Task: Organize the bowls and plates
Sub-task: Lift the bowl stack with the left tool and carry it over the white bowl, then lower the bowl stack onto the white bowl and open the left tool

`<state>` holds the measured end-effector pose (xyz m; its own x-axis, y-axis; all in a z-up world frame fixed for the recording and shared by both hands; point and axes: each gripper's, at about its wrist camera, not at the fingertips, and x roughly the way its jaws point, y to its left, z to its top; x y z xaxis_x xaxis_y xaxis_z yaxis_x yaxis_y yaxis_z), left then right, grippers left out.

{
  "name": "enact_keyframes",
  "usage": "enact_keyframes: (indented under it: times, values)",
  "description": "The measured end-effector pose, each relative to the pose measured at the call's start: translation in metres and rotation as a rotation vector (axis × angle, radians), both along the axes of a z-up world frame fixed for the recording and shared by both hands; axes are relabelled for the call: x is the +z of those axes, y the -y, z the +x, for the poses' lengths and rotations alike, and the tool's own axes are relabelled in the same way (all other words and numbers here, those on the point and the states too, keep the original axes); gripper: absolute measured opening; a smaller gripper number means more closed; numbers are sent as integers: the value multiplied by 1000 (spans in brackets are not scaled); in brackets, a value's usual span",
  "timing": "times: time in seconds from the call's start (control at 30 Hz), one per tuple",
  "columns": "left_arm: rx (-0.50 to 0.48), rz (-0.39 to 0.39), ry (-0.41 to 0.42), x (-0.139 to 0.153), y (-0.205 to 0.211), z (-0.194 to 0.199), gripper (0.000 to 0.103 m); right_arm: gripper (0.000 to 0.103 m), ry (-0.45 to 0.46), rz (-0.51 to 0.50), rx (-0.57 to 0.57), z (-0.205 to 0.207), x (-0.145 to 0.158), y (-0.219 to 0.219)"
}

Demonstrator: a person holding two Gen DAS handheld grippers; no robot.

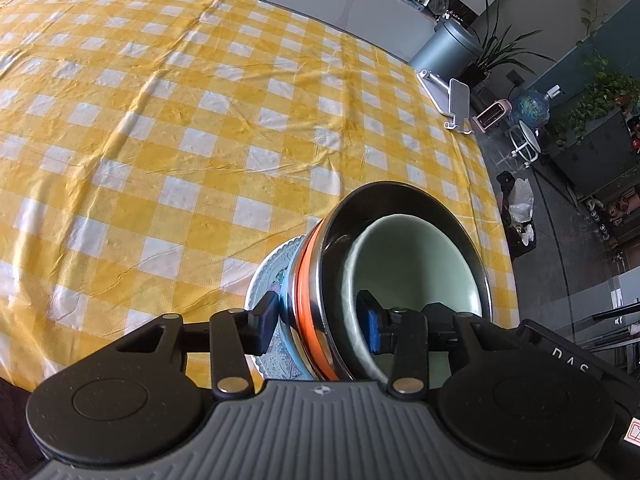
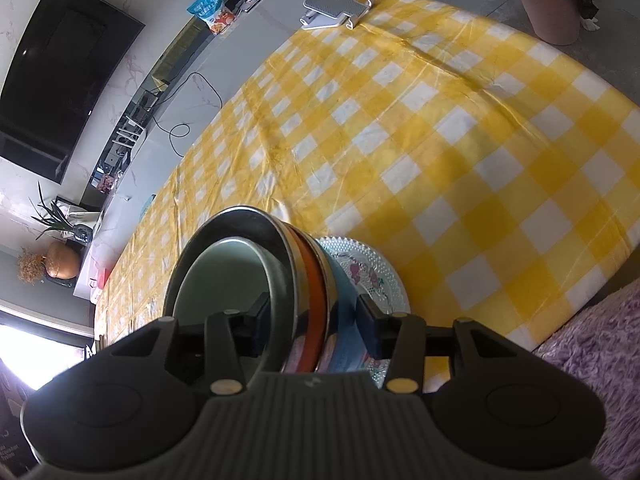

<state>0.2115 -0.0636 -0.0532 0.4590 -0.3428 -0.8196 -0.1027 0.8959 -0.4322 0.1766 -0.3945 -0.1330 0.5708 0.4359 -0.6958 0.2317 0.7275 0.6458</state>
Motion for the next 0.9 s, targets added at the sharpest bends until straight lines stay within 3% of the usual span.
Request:
enact_keyframes:
  times: [0.13,0.43,0.63,0.9]
  values:
    - [-9,-6,33,6,0,-4,64,56,19,-38,-7,-3,7,0]
    - [-38,34,152,44,-1,-24,69,61,88,-81,-7,-21,35,1]
    - [-65,68,275,78,-7,-52,70,61,230,-185,34,-49,74,-11]
    - [-136,171,515,110,-15,-104,70,61,454,-340,97,-101,112,-27]
